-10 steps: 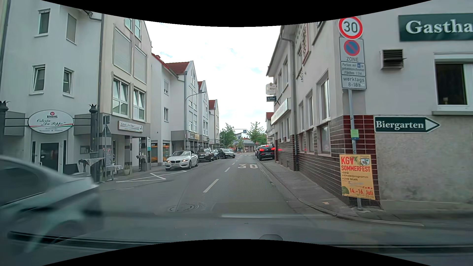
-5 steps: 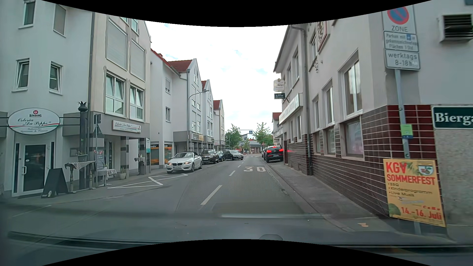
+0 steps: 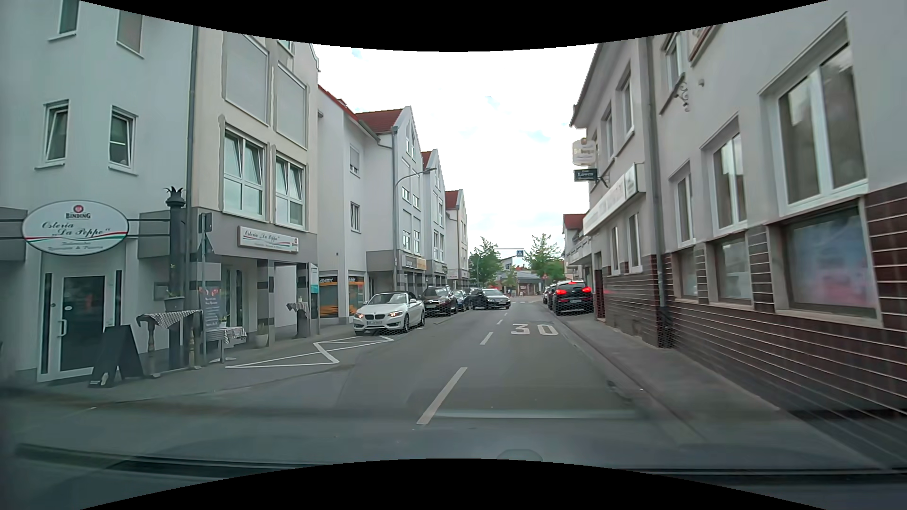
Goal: Follow the waypoints while adhering to traffic rules and regulations
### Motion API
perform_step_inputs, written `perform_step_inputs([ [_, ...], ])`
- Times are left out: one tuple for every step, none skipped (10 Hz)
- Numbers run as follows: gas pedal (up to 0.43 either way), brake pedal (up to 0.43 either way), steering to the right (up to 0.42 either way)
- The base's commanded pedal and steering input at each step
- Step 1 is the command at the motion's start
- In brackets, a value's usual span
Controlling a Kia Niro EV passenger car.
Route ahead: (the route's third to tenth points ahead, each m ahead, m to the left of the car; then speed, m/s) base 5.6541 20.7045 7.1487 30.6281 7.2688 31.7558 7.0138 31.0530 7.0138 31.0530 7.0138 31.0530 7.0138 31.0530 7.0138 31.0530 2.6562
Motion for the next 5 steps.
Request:
perform_step_inputs([
  [0.059,0.0,-0.514],
  [0.059,0.0,-0.576],
  [0.059,0.0,-0.634],
  [0.059,0.0,-0.697],
  [0.059,0.0,-0.748],
])
